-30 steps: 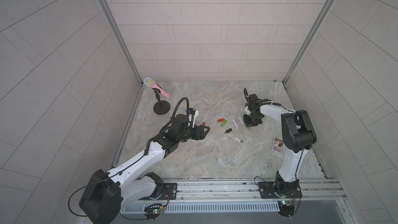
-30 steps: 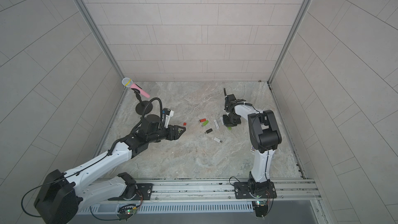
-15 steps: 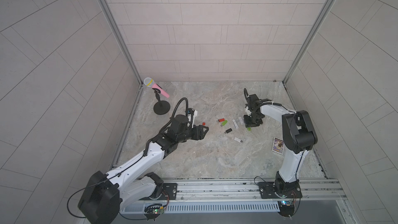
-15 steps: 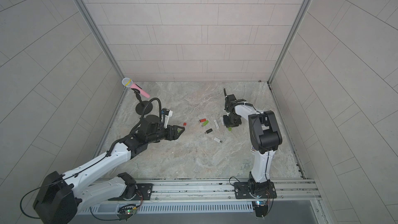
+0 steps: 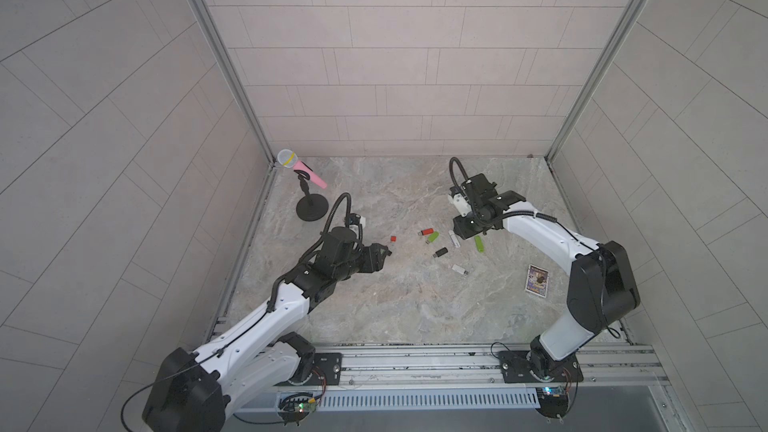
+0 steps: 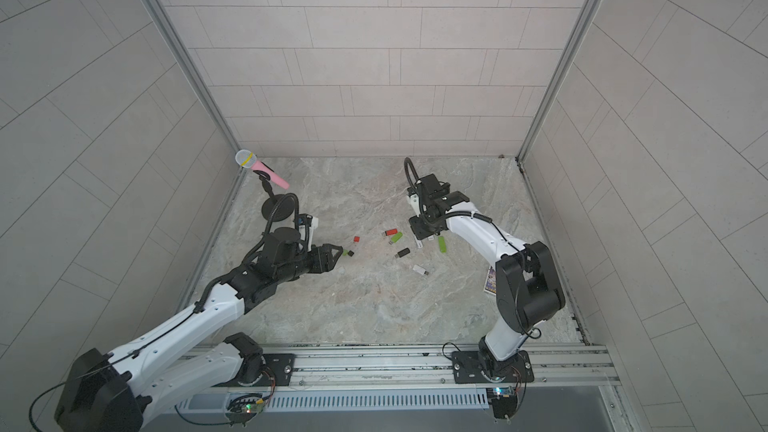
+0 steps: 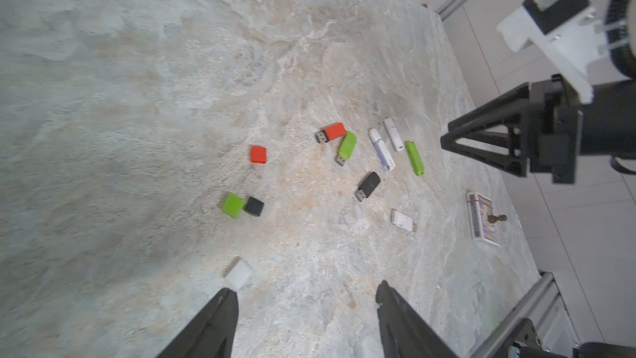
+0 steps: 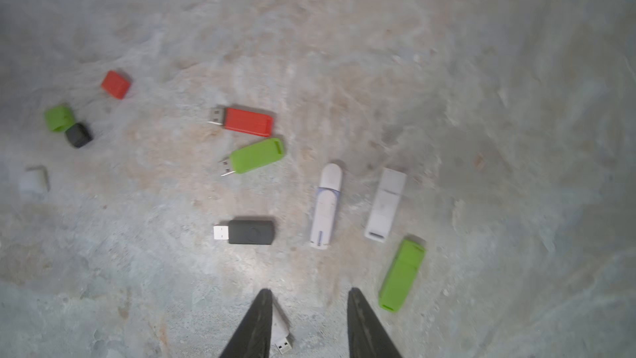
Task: Close the usb drive cover
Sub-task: Move the cover to the center of the board.
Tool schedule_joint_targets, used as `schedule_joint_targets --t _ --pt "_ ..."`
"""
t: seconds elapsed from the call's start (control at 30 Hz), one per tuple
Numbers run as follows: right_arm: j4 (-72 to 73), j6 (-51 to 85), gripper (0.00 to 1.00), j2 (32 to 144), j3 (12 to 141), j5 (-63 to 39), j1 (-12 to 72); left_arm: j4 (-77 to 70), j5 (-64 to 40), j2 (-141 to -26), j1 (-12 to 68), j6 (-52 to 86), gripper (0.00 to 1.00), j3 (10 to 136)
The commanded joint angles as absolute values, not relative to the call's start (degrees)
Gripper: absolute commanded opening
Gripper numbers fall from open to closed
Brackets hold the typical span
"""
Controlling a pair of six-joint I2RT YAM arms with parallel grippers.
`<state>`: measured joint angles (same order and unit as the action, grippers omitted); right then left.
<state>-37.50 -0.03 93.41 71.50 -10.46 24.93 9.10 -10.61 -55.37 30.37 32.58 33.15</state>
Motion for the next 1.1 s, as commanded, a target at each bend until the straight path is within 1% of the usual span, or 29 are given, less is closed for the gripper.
schedule_joint_targets --t 0.0,0.1,0.23,0.37,0.7,0.87,1.07 --pt "-33.89 -12.06 0.38 93.52 69.17 -11.25 31.14 13.25 -6.71 -52.87 27.74 33.94 0.74 31.89" --pt "-30.42 -14.84 0.39 95.49 69.19 -12.01 35.66 15.08 -6.02 -51.64 24.3 35.83 0.75 30.66" --pt "-27.82 -11.6 0.4 100.03 72.2 -13.73 39.65 15.92 -7.71 -50.37 19.61 37.96 0.75 28.78" --pt "-27.16 -7.59 0.41 105.55 76.64 -13.48 42.19 17.49 -6.31 -48.91 17.27 38.67 0.76 28.04" --pt "-28.38 -4.24 0.43 115.54 85.16 -12.06 46.26 20.48 -2.69 -46.86 16.36 37.35 0.78 28.45" --pt "-29.07 -3.09 0.44 118.65 87.63 -9.75 46.85 20.56 -3.17 -46.56 16.43 36.91 0.83 28.39" --pt "-30.75 -2.38 0.44 121.91 90.74 -8.72 46.93 20.45 -3.43 -46.16 16.43 36.83 0.86 28.15"
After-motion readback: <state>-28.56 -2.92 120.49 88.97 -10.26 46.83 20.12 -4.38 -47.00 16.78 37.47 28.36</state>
